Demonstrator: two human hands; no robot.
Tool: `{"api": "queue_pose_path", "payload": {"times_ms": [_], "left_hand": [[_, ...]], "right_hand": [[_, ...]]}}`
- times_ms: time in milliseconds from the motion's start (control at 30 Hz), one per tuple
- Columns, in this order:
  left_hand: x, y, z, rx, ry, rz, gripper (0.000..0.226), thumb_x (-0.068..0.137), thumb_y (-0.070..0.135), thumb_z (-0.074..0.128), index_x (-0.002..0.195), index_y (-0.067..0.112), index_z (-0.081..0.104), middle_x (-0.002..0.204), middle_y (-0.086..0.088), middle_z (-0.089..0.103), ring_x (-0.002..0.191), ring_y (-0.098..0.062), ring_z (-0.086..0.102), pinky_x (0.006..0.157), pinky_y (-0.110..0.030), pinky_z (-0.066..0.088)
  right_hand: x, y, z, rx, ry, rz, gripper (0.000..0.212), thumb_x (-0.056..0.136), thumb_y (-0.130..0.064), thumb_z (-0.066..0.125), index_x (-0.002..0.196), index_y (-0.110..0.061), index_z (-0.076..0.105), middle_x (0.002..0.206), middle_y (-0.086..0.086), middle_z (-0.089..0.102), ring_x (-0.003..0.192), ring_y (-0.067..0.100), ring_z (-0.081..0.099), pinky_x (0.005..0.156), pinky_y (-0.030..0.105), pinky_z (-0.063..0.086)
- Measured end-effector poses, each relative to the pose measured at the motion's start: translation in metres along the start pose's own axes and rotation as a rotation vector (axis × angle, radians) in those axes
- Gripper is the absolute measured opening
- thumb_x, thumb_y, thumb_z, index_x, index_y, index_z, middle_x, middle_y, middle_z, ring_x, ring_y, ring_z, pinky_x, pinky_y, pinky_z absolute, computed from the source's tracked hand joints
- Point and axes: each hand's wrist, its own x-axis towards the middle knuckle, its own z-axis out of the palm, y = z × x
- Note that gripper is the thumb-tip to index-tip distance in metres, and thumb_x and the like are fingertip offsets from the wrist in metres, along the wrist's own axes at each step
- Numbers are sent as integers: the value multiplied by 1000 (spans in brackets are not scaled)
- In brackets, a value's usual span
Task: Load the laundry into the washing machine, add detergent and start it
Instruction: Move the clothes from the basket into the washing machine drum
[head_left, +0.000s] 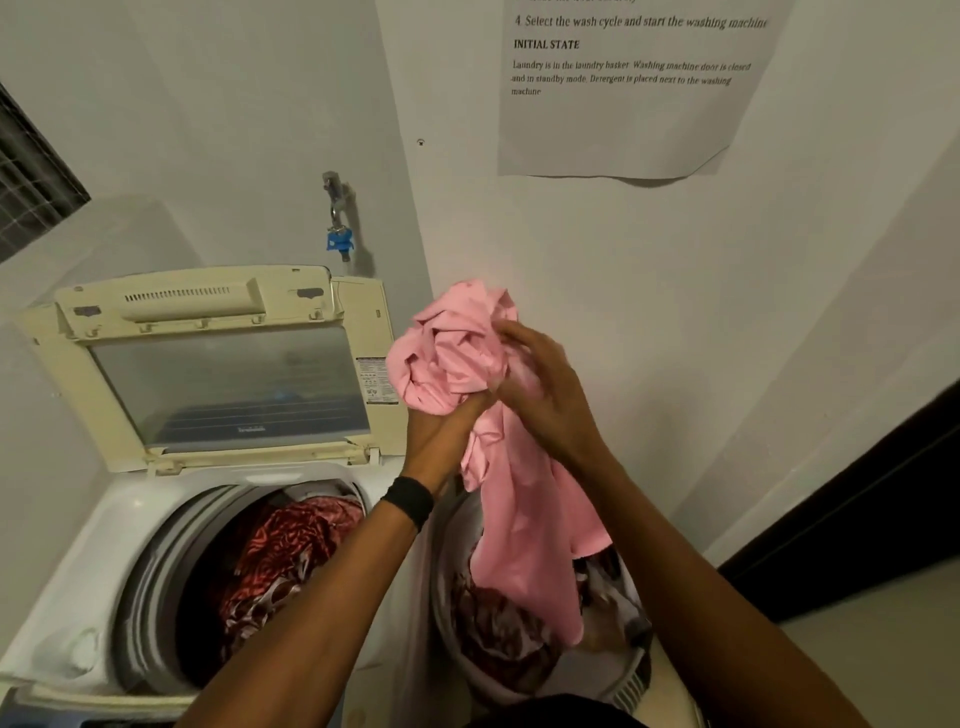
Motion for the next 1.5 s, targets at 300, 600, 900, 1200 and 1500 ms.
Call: {"api": "queue_pose_path", "payload": {"times_ms": [300, 600, 900, 1200, 1500], "left_hand": [[16, 14, -6, -3, 93, 3, 52, 75, 27, 89, 123, 28, 69, 113, 10, 76, 104, -8, 72, 97, -37, 57], [19, -6, -30, 277, 126, 30, 56, 65, 40, 86, 118, 32, 69, 109, 13, 77, 102, -7, 72, 96, -42, 59], [-1, 11, -50, 320, 6, 75, 38, 74, 41, 74, 111, 35, 71, 106, 16, 77, 100, -2, 70, 91, -35, 57], [-21, 21, -179, 438, 369, 168, 78, 72, 63, 76, 142, 43, 47, 146, 6, 53, 132, -13, 55, 112, -44, 47], [-50, -32, -288, 395, 468, 15, 98, 71, 58, 84, 152, 31, 37, 146, 18, 54, 129, 5, 54, 110, -27, 46]], "right_hand": [[-100, 107, 15, -291, -413, 607, 71, 79, -42, 81, 140, -16, 55, 132, 13, 65, 124, 32, 61, 99, 39, 49], [6, -14, -57, 34, 212, 129, 30, 80, 1, 60, 104, -14, 70, 92, -9, 71, 81, -10, 61, 71, 14, 49], [11, -8, 42, 262, -6, 349, 56, 103, -17, 53, 154, -8, 33, 156, 14, 42, 140, 24, 44, 116, 34, 41], [23, -64, 171, 564, -237, 399, 57, 91, -51, 53, 139, -22, 43, 144, 8, 53, 128, 18, 54, 110, 30, 45], [-9, -53, 289, 266, -388, 364, 45, 111, -32, 36, 149, -10, 46, 123, 1, 64, 109, 13, 62, 89, 21, 53]]}}
